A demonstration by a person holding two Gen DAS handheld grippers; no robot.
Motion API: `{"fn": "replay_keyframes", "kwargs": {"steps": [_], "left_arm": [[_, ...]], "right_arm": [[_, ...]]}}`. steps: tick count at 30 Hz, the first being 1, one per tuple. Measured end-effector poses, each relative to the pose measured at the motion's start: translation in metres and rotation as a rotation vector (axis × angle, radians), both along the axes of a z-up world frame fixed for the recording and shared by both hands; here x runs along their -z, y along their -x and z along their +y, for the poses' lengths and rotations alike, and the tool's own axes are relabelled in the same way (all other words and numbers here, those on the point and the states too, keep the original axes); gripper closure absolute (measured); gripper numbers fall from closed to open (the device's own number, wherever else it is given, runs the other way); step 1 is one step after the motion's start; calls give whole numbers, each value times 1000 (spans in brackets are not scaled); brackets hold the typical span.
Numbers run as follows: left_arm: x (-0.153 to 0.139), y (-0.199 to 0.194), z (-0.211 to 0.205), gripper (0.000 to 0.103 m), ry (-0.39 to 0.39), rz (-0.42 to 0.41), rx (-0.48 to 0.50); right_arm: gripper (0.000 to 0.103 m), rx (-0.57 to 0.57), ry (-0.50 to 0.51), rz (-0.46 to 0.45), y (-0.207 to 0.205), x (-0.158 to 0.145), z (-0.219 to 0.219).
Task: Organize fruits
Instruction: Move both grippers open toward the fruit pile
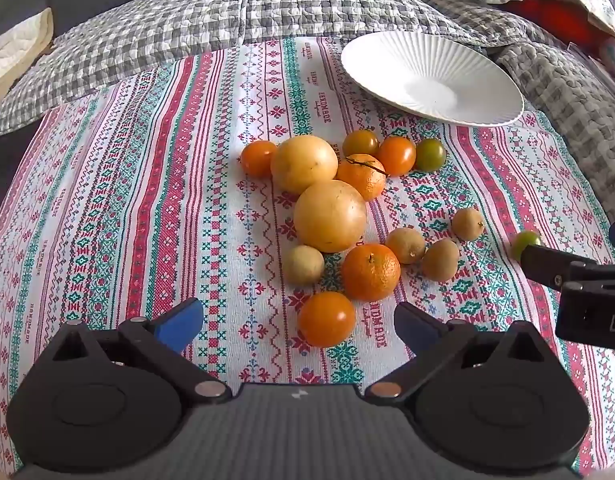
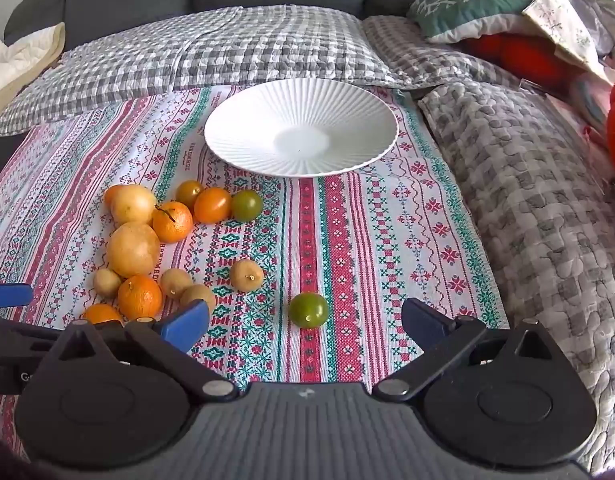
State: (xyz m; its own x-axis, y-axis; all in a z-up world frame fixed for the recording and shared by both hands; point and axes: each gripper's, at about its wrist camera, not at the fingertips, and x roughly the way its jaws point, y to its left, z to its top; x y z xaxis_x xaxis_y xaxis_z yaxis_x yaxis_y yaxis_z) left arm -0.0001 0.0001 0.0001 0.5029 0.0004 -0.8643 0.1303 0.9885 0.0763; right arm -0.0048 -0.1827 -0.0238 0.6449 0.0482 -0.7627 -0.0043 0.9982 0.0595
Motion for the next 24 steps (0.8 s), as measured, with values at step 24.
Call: {"fn": "replay_keyframes", "kwargs": {"steps": [24], "left_arm": [[-1, 0, 1, 8, 0, -3, 0]], "right_arm": [[0, -8, 11, 9, -1, 3, 3]]}}
